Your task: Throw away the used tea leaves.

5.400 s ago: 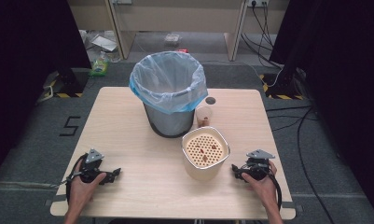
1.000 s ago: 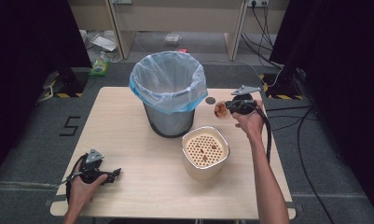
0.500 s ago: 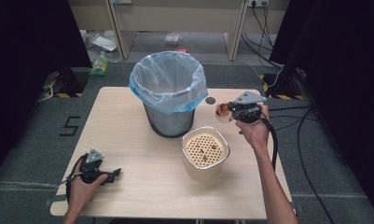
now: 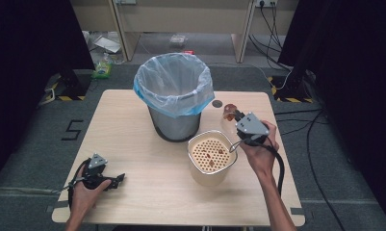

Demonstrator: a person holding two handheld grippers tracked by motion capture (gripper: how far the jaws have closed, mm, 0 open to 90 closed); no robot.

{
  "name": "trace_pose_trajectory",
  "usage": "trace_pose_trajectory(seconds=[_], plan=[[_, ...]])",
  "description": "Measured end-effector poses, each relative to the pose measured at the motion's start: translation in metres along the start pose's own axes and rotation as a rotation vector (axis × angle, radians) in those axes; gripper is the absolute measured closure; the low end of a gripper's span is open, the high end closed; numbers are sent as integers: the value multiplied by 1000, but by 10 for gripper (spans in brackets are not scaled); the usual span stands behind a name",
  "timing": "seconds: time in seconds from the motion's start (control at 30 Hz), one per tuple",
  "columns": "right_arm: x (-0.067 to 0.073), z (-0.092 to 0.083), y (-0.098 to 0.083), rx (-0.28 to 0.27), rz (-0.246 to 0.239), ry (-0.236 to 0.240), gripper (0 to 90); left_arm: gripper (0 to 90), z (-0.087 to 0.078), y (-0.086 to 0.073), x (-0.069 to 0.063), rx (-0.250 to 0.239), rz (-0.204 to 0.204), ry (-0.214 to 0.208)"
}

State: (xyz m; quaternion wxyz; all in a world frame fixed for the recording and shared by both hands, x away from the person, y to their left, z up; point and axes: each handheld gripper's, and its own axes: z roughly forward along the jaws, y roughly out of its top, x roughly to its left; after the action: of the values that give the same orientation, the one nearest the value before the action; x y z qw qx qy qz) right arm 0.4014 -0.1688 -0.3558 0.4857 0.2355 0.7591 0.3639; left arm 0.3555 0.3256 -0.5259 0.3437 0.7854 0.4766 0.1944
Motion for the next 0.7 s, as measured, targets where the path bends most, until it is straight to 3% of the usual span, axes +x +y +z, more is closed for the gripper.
trace_pose_trajectory(seconds=[0.2, 0.3, 0.47, 0.63, 0.7], plan=[[26, -11, 1, -85, -138, -109, 871, 0, 0, 0, 0, -1, -2, 2], [36, -14, 2, -113, -201, -141, 871, 0, 0, 0, 0, -1, -2, 2], [47, -16, 4, -178, -244, -174, 872, 0, 0, 0, -1, -2, -2, 4], [56, -19, 5, -205, -311, -217, 873, 0, -1, -1, -2, -2, 0, 5], [58, -16, 3, -191, -341, -230, 873, 0, -1, -1, -2, -2, -1, 5]])
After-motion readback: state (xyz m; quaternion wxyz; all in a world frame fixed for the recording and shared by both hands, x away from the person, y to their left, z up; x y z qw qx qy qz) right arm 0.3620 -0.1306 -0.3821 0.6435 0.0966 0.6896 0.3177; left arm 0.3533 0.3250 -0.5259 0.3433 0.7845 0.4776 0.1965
